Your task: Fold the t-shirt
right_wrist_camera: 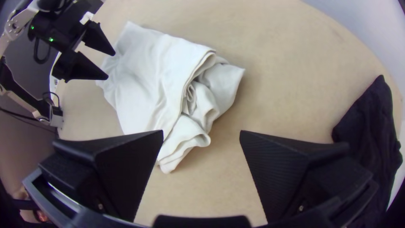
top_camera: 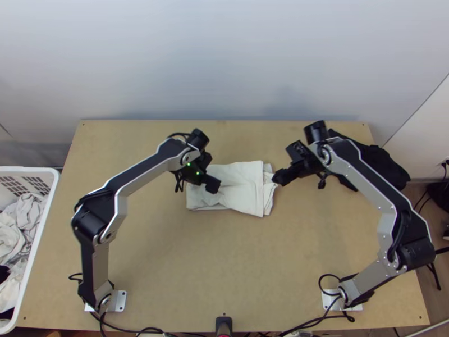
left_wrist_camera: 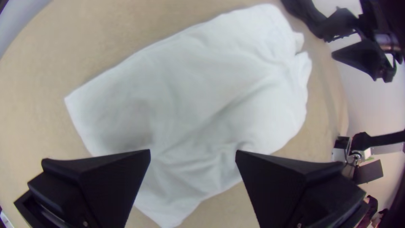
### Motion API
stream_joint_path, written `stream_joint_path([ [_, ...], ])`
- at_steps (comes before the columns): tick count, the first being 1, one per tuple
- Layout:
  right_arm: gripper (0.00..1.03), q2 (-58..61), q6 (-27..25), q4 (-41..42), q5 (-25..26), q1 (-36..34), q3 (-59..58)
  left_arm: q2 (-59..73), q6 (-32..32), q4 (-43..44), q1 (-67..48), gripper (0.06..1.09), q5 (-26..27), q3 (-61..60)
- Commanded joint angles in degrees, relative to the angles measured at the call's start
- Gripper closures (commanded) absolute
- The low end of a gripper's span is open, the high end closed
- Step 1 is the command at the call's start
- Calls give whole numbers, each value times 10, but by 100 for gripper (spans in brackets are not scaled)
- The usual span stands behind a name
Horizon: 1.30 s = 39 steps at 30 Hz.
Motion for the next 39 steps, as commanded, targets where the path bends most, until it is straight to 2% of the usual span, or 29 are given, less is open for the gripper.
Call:
stream_joint_path([
  [1,17,36,17,-11,-85,-52,-9,-38,8,-41,13,10,29,41],
  [3,16,46,17,-13,-100,-52,-11,-51,9,-51,13,10,33,48],
  [7,15,73,43,-11,-180,-59,-10,-67,12,-74,15,10,33,57],
  [9,15,84,55,-5,-202,-57,-14,-74,14,-84,24,10,33,55],
  [18,14,90,106,77,-202,-29,-58,-122,20,-92,78,10,33,4],
  [27,12,134,126,126,-201,9,-68,-169,28,-92,122,10,33,-52],
  [34,12,165,130,137,-201,48,-28,-219,28,-88,158,10,33,-113],
  [36,17,181,140,142,-201,54,-8,-234,30,-85,164,10,33,-135],
  [39,41,196,155,158,-201,54,9,-257,33,-85,170,10,32,-163],
])
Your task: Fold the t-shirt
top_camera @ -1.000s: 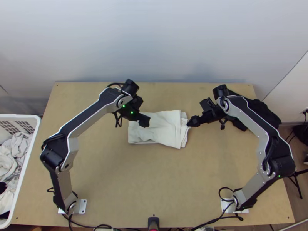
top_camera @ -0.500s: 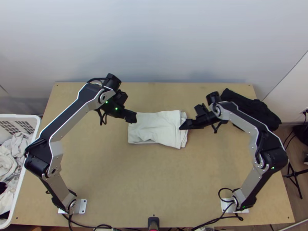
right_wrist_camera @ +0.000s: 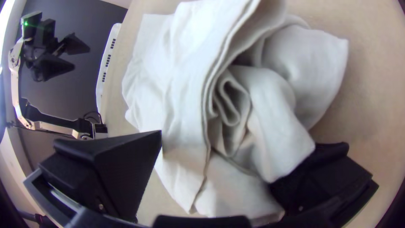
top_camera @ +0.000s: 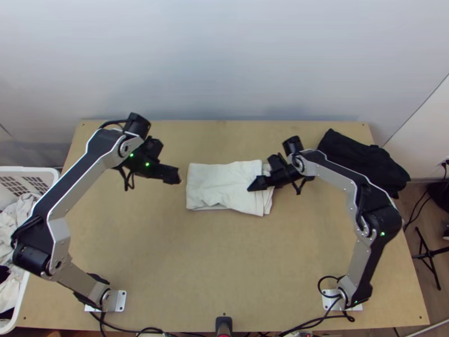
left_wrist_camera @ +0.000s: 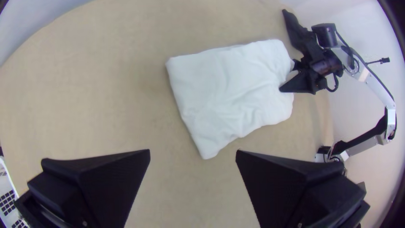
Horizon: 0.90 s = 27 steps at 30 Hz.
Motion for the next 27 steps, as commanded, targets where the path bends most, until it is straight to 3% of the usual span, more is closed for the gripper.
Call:
stream_joint_path([
  [1,54,35,22,35,4,16,36,-57,3,4,24,10,-1,-66],
  [3,85,34,22,50,4,15,36,-70,3,5,32,10,-1,-81],
  [5,100,28,22,53,3,13,38,-80,3,8,38,10,-1,-95],
  [14,100,-94,16,14,-7,1,88,-99,2,14,63,10,0,-133],
  [27,100,-112,-10,-105,-14,-160,248,-107,28,17,104,10,-1,-172],
])
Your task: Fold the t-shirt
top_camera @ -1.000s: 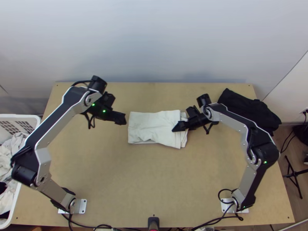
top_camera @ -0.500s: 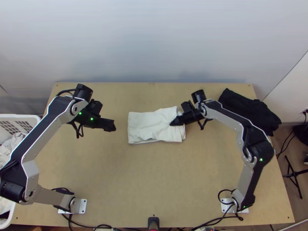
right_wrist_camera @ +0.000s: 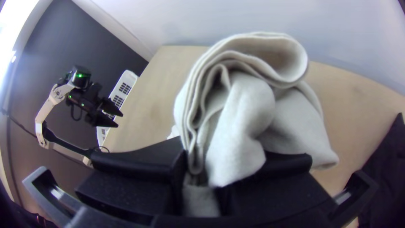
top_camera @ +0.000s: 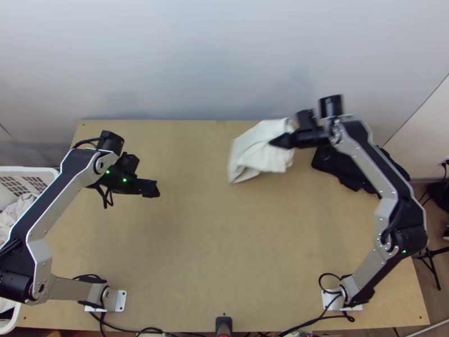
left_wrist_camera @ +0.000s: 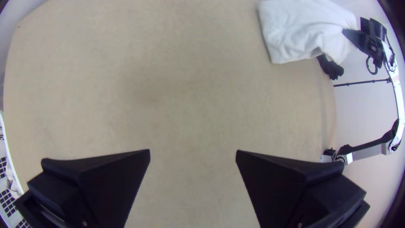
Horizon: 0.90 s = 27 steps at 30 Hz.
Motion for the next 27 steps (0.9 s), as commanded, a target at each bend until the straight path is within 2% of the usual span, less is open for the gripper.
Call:
stream_joint_path([
  [1,100,-10,-13,-54,-5,-90,76,-4,12,1,18,10,0,-20],
  [15,100,-1,-52,-129,-7,-244,147,3,33,25,27,10,1,-50],
  [27,100,41,-116,-163,-22,-312,171,4,51,43,35,10,1,-71],
])
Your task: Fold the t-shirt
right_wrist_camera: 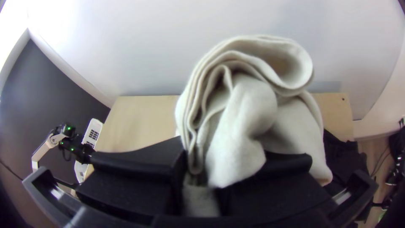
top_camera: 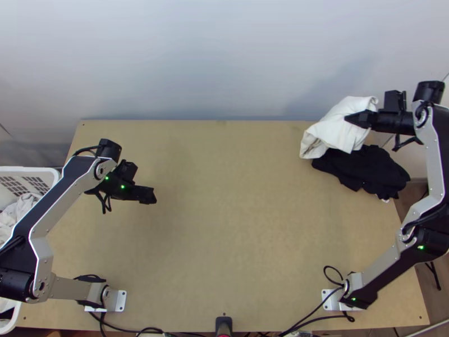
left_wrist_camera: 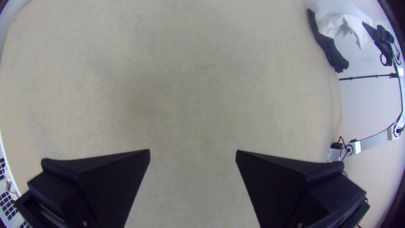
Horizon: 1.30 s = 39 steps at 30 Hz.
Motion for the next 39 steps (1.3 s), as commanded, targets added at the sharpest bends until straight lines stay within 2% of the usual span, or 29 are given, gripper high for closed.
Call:
stream_joint_path([
  [1,100,39,-30,-14,-18,-51,21,1,10,8,9,10,0,-12],
  [4,100,68,-52,-31,-25,-72,33,0,11,12,10,10,0,-19],
  [9,100,108,-131,-119,-24,-106,45,1,16,18,7,10,1,-28],
  [12,100,125,-147,-156,-24,-132,43,-1,16,18,2,10,1,-31],
  [14,95,134,-166,-173,-24,-148,35,-2,16,23,0,10,2,-35],
  [17,95,154,-195,-195,-16,-170,40,3,16,35,-3,10,2,-43],
  [20,95,185,-237,-253,-6,-185,78,10,15,39,-10,10,2,-43],
  [27,94,235,-242,-261,6,-226,104,11,9,44,-21,10,3,-46],
  [30,81,252,-243,-262,15,-237,115,10,7,44,-21,10,2,-47],
  [32,65,256,-243,-264,24,-238,124,10,7,44,-21,10,2,-48],
  [34,40,253,-243,-271,38,-238,135,9,5,44,-21,10,2,-49],
  [38,5,239,-239,-275,66,-237,172,8,4,44,-20,10,2,-49],
  [39,3,237,-239,-275,78,-237,185,8,4,44,-20,10,2,-48],
])
